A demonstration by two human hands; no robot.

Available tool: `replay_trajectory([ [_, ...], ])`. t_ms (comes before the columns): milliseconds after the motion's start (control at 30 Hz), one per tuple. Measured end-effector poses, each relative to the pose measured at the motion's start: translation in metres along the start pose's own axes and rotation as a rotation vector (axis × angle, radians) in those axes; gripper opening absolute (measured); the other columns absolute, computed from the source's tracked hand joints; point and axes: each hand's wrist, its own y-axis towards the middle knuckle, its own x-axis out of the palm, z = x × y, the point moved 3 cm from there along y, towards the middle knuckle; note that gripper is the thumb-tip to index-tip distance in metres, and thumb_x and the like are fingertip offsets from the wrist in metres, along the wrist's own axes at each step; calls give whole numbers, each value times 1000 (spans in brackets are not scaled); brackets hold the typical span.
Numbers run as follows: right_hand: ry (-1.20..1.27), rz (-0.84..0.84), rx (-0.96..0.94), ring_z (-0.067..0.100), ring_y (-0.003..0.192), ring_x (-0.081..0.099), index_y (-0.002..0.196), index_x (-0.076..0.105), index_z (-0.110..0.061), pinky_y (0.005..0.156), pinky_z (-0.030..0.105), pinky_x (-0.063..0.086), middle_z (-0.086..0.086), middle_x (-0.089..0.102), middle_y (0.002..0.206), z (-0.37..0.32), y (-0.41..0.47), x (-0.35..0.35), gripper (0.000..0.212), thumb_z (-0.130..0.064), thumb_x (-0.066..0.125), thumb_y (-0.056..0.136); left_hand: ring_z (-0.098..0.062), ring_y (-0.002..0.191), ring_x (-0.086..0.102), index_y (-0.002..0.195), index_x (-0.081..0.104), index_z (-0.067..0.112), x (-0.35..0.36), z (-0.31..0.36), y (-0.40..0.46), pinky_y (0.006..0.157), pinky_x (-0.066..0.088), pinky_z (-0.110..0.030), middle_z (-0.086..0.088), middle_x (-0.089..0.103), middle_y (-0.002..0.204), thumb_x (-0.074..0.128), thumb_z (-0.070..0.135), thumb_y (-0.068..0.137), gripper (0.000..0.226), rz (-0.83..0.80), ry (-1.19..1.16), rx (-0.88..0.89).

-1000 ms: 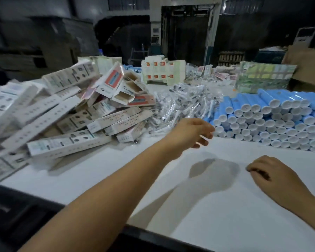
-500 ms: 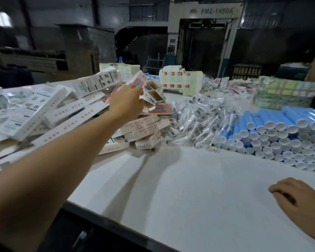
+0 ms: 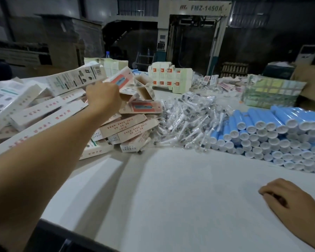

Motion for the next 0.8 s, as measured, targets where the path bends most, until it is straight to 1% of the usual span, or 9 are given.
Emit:
replay_trajectory([
  [67,-7,5,-3,6,87,56,76,62,-40,73,18,40,-21,59,83,-1,0,0,39,-3,69,81,-20,55,41,99,62,7,-14,-16,-4,48,27,-28,-5,44,64,57,29,89,25,57,-60,-57],
  [133,-7,10,4,11,83,57,76,61,-41,74,15,39,-20,59,83,-3,-1,-1,40,-2,69,81,-25,58,45,97,64,6,-28,-30,-15,47,22,-27,-8,50,67,53,23,90,22,171,-160,-71],
  [300,-12,6,3,6,80,55,79,62,-36,65,19,39,-16,59,83,-10,-4,-4,29,-7,67,84,-27,62,49,90,65,7,-57,-9,-81,50,35,-29,-16,67,83,58,19,90,14,348,-489,128],
  [400,65,11,37,2,83,56,88,65,-32,69,15,40,-16,61,87,-9,-5,-6,20,-13,63,89,-33,59,58,98,63,8,-63,49,-126,52,41,-33,-14,69,78,62,14,86,14,279,-640,320],
  [533,438,104,209,-4,84,63,104,66,-28,73,10,45,-15,69,92,-1,-6,-10,18,-17,55,95,-32,71,61,120,47,17,-58,149,-173,54,41,-32,-6,68,96,47,28,95,27,47,-660,530],
  [600,809,131,292,13,71,67,110,64,-17,66,19,52,1,73,81,0,-5,-11,22,-13,45,99,-33,79,61,126,40,17,-58,199,-194,53,34,-31,-4,66,105,41,31,97,32,-36,-579,644],
  [667,1065,133,337,19,58,63,111,63,-11,53,25,52,7,69,69,-3,-4,-15,27,-20,41,99,-35,82,62,135,35,13,-64,236,-212,50,24,-31,-5,66,108,40,28,97,41,-70,-546,709],
  [733,1121,118,349,15,50,59,103,69,-13,45,25,48,3,64,60,-5,-4,-17,37,-36,43,93,-34,81,63,141,30,9,-70,262,-226,46,14,-31,-6,65,108,41,28,97,49,-65,-530,759],
  [800,1174,84,328,12,61,65,95,76,-22,53,23,48,0,71,72,-6,-3,-14,41,-44,41,95,-33,79,63,144,25,6,-73,275,-238,45,10,-30,-7,64,108,46,29,95,57,-59,-507,803],
])
